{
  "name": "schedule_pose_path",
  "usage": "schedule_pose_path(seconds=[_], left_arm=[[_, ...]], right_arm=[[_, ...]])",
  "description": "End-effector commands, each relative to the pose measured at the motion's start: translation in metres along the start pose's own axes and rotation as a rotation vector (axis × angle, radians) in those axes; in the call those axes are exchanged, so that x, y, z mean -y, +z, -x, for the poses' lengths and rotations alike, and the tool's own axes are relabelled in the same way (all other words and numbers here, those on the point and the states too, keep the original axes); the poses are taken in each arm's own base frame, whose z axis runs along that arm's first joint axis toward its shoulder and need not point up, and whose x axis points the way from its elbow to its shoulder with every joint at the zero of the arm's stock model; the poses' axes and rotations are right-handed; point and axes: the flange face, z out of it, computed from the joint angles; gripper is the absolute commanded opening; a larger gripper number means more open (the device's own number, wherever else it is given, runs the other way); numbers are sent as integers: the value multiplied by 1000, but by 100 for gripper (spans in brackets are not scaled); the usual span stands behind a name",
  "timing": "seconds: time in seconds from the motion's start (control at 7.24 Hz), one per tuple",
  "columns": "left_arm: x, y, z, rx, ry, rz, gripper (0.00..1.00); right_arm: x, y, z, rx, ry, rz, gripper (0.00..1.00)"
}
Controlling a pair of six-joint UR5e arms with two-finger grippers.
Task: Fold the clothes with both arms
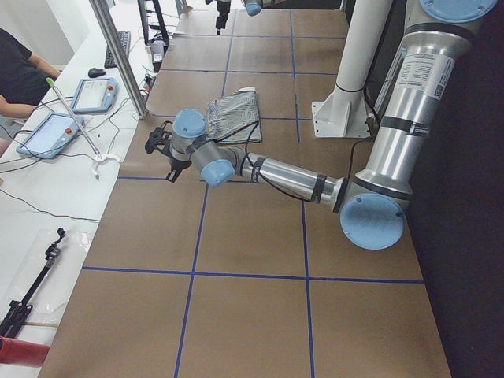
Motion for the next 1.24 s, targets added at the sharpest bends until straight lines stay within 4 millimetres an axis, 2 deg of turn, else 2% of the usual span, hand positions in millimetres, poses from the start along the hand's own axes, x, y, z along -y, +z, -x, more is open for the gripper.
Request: schedule_pose_path(seconds=[0.0,0.14,0.28,0.41,0.55,0.69,0.83,1.11], left_arm=[[-2,-77,96,60,-31,69,0],[-8,-75,102,73,-78,167,0],[-20,-70,109,76,-114,206,22],[-46,-65,119,78,-147,235,99],[-73,-60,131,83,-179,265,100],[-96,-63,128,107,-174,271,100],[-97,-71,122,110,-169,265,100],[-130,-69,123,113,-181,288,100]], right_arm=[[-18,-51,-159,-27,-140,59,100],[-23,-64,-192,-45,-182,102,100],[-21,-64,-195,-63,-215,147,100],[-17,-56,-181,-64,-228,171,100],[-21,-48,-173,-51,-231,194,100],[-30,-15,-144,-65,-275,257,100],[-33,-11,-141,-76,-273,277,100],[-28,-12,-132,-66,-284,275,100]])
